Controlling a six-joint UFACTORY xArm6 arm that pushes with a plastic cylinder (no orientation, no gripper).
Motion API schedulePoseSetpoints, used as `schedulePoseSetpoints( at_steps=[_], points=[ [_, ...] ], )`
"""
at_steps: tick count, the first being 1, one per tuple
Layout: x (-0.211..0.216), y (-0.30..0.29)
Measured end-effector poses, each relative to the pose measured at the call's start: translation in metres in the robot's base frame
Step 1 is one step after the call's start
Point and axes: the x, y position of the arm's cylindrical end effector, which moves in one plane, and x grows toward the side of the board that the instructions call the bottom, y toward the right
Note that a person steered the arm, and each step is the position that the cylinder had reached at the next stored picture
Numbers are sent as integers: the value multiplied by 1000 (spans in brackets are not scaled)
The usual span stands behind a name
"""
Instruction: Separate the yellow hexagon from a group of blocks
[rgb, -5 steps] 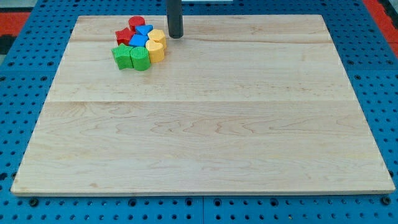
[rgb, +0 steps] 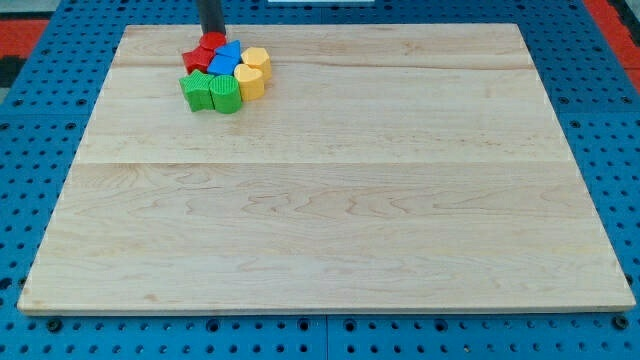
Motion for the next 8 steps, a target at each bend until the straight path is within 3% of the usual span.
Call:
schedulePoseSetpoints(
  at_steps=[1, 2, 3, 4, 5, 7, 8],
  points=[
    [10, 83],
    [13, 117],
    [-27, 67],
    [-20, -13],
    [14, -41],
    [68, 30],
    [69, 53]
  ],
)
